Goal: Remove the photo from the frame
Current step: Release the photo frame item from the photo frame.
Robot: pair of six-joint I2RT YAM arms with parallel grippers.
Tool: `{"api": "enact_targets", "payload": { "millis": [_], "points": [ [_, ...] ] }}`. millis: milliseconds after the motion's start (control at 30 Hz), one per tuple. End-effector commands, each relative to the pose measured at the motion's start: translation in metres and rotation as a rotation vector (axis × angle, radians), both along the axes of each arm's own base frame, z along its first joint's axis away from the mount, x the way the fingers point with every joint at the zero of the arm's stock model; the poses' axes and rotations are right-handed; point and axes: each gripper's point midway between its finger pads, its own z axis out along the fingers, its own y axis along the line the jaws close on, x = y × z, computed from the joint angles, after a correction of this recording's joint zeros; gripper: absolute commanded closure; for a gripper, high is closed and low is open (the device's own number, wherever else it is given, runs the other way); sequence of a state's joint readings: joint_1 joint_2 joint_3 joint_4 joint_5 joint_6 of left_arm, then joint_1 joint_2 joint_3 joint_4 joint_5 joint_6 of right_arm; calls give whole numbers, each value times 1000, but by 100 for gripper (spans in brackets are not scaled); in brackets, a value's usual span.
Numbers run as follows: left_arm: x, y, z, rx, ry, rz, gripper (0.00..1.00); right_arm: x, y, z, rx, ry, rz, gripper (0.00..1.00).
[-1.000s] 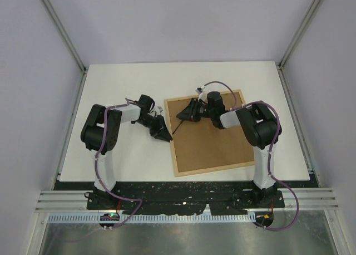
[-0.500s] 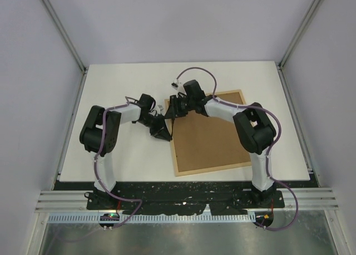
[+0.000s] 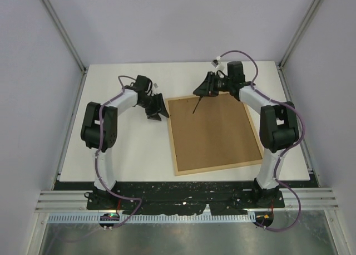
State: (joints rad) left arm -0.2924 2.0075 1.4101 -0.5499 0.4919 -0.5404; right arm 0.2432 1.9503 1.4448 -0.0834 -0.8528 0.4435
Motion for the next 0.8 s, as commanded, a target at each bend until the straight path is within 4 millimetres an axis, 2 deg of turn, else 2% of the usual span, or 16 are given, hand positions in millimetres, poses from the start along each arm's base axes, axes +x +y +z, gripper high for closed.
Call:
{"api": "enact_targets", "payload": {
  "millis": [0, 233, 367, 433, 533, 567, 700, 733, 767],
  "points": [
    [9, 3, -10, 91, 43, -9, 48, -16, 10, 29, 108, -55, 64, 92],
    [0, -9, -25, 162, 93, -55, 48, -15, 4, 27, 116, -71, 40, 92],
    [-8, -14, -30, 165, 104, -70, 59, -5, 2, 29, 131, -67, 6, 92],
    [-13, -17, -30, 162, 105, -75, 67, 6, 3, 30, 144, -72, -8, 92],
    [-20, -22, -32, 167, 104, -91, 75, 31, 5, 23, 173, -59, -21, 92],
    [-21, -24, -32, 172, 101, -96, 77, 33, 8, 22, 192, -46, -15, 92],
    [-23, -32, -31, 174, 87, -112, 89, 51, 17, -1, 255, -30, -7, 92],
    [-25, -34, -32, 165, 89, -116, 92, 56, 20, -2, 257, -57, 2, 92],
    [-25, -37, -30, 146, 87, -118, 96, 59, 20, -13, 247, -40, 0, 92]
  ]
}}
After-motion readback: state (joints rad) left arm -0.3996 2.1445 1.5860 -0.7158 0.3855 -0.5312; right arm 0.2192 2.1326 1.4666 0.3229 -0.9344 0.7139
